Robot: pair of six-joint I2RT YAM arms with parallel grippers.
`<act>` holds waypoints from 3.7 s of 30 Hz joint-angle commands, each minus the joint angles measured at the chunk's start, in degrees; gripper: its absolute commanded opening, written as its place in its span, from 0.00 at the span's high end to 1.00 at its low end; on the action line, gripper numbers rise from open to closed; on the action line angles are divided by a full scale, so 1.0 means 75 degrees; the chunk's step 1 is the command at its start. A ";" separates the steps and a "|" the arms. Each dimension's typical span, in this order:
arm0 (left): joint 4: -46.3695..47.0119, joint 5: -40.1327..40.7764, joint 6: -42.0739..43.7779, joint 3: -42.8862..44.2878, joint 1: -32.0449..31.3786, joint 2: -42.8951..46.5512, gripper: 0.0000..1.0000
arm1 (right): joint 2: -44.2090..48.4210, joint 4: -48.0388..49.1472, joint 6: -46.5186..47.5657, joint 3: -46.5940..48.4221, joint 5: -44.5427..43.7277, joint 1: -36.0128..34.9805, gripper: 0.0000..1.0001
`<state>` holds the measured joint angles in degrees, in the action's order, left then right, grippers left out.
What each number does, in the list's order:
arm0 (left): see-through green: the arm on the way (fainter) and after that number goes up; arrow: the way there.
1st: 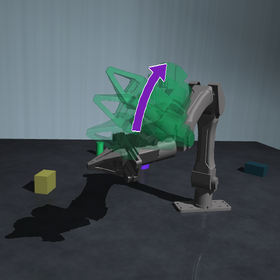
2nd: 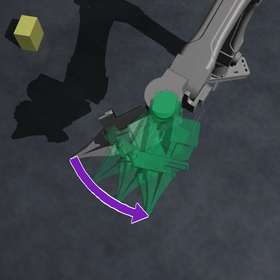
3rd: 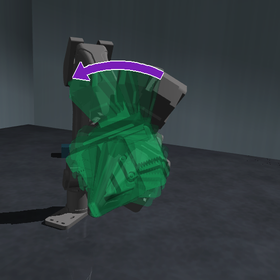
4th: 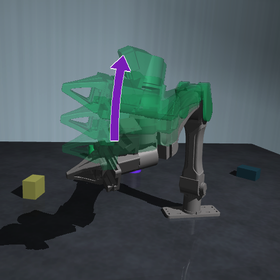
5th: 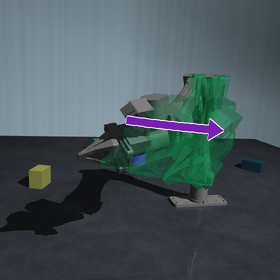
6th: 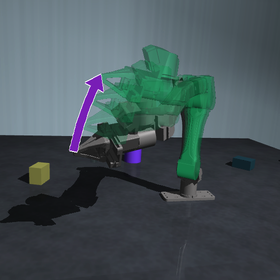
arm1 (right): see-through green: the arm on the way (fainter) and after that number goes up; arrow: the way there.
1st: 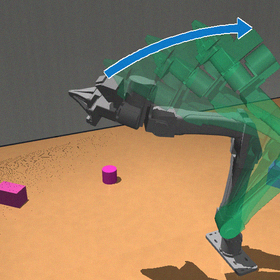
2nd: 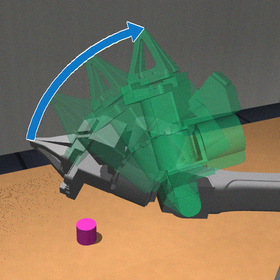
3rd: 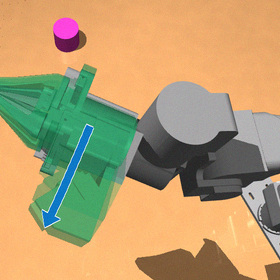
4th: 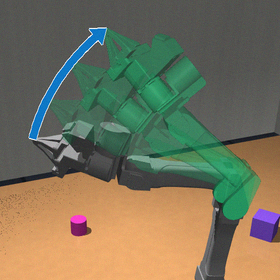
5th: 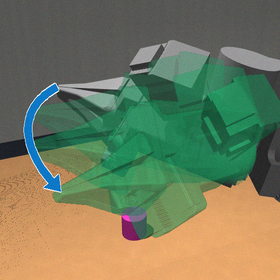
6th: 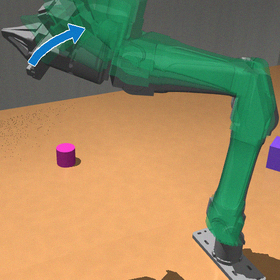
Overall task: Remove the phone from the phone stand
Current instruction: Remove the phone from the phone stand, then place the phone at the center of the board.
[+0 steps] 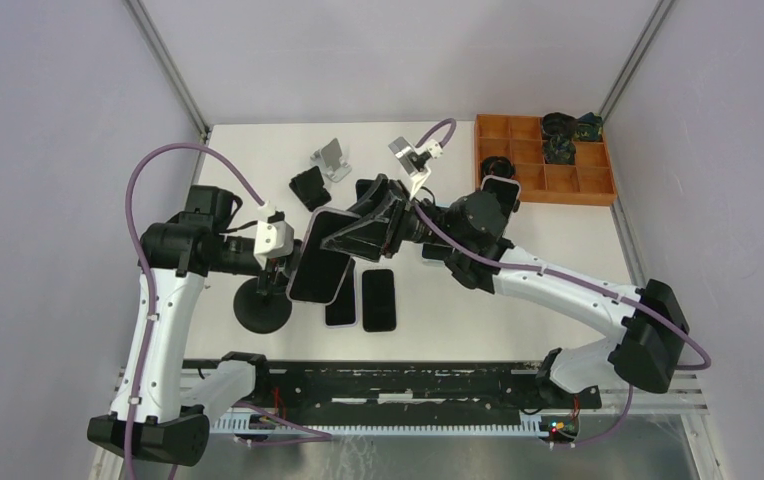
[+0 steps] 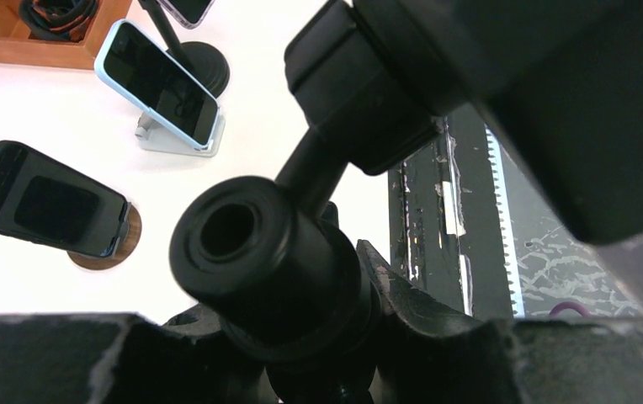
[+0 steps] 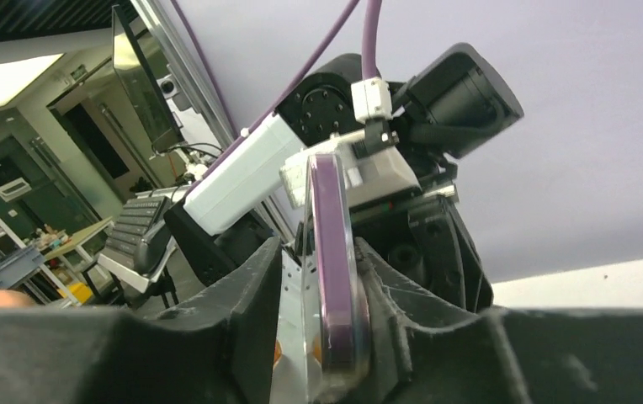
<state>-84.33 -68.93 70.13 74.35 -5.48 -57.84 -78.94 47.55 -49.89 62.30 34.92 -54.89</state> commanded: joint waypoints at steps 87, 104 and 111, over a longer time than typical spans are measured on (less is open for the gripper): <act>0.1272 0.0324 -0.0281 0.0546 0.0027 0.0729 0.98 | -0.0034 -0.4317 0.2755 -0.4035 -0.2573 0.2266 0.50; 0.1278 0.0184 -0.0184 0.0618 0.0026 0.0750 0.98 | 0.0456 -0.5233 0.3349 -0.4131 -0.3913 0.1909 0.02; 0.1275 0.0250 -0.0233 0.0658 0.0027 0.0810 0.98 | 0.1204 -0.6732 0.3582 -0.3780 -0.4477 0.1916 0.02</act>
<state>-77.84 -64.23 68.84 76.03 -5.28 -52.93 -74.65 3.60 -24.25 31.09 4.89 -40.32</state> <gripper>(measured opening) 0.401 0.979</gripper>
